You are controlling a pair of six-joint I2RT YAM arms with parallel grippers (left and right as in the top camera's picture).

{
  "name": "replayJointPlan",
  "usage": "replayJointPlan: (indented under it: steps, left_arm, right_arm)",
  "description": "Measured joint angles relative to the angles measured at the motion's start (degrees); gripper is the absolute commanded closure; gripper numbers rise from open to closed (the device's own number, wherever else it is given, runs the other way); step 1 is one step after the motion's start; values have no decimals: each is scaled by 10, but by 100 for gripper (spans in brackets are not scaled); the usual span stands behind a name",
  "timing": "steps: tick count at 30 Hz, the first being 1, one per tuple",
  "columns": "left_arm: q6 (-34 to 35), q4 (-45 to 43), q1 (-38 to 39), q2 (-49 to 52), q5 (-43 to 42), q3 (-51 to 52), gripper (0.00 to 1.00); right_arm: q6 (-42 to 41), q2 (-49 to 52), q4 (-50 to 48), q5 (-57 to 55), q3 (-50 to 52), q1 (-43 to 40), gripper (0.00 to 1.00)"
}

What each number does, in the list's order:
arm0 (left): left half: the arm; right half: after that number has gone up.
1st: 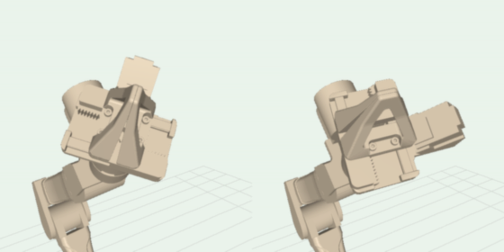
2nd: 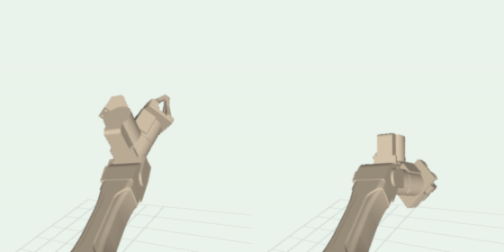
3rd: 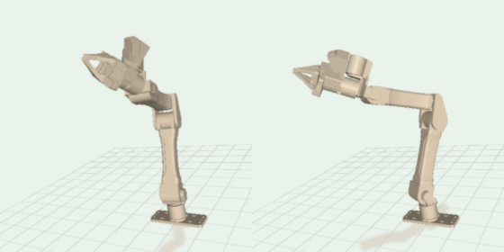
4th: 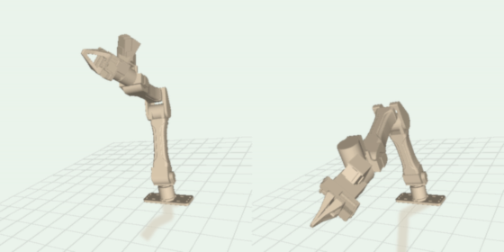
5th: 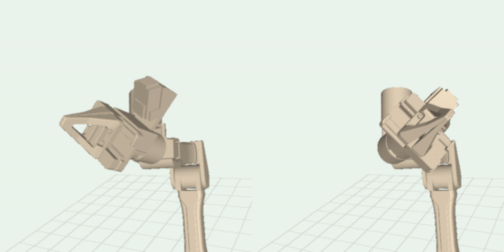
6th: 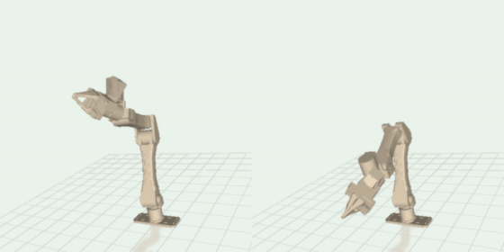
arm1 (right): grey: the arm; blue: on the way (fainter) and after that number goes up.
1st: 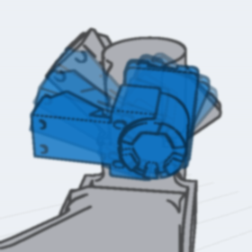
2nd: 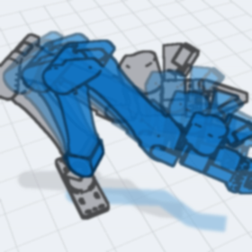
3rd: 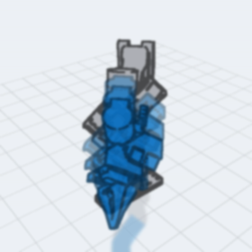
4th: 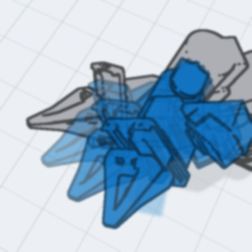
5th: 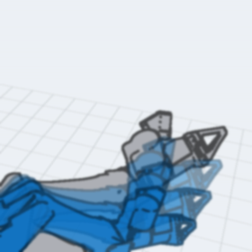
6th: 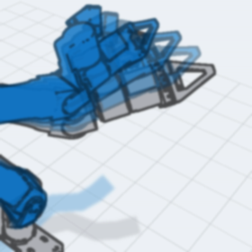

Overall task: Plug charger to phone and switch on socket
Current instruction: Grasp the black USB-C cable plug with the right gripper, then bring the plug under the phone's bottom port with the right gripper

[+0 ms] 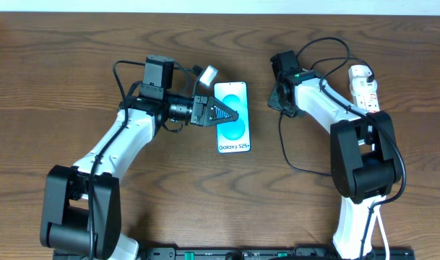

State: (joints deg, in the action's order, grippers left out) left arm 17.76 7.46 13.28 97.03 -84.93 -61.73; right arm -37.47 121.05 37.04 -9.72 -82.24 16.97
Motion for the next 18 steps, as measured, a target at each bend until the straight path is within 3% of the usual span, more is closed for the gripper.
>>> replayJointPlan:
  steps: [10, 14, 18]
  left_arm:
    - [161, -17, 0, 0, 95, 0, 93]
    - [231, -91, 0, 0, 105, 0, 93]
    - [323, -211, 0, 0, 113, 0, 93]
  right_arm:
    - [120, -27, 32, 158, 21, -11, 99]
    - [167, -64, 69, 207, 39, -16, 99]
    - [207, -169, 130, 235, 42, -37, 99]
